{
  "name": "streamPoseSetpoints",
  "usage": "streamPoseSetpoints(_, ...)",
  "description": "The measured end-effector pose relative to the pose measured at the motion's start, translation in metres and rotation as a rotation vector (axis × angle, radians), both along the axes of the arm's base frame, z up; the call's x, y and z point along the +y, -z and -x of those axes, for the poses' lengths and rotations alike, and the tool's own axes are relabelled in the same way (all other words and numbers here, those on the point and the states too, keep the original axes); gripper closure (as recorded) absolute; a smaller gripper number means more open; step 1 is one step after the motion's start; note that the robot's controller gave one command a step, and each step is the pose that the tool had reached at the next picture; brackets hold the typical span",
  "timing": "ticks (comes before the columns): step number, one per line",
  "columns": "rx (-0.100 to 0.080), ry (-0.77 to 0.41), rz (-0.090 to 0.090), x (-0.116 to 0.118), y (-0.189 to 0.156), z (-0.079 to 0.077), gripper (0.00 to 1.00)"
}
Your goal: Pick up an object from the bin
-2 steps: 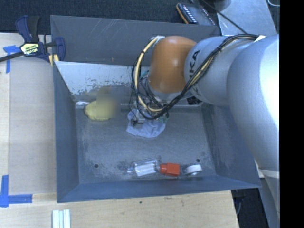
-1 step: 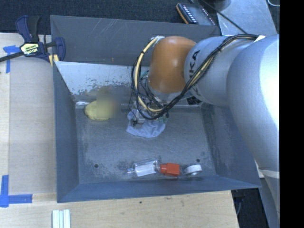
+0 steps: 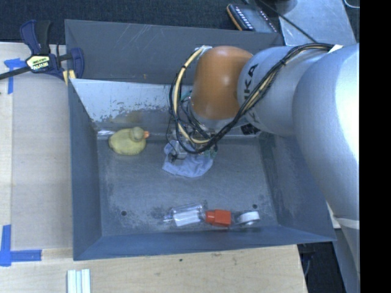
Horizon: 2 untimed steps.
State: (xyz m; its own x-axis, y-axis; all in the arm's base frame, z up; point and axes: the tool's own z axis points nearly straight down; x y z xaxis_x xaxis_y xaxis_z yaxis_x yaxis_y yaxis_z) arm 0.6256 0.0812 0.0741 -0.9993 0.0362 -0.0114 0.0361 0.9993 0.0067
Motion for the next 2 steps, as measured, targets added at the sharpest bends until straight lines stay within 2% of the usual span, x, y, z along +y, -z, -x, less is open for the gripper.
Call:
streamPoseSetpoints(1, 0.009, 0.0, 0.001, 0.0, -0.017, 0.003, 1.0)
streamPoseSetpoints(2, -0.001, 0.0, 0.001, -0.001, -0.035, 0.0, 1.0)
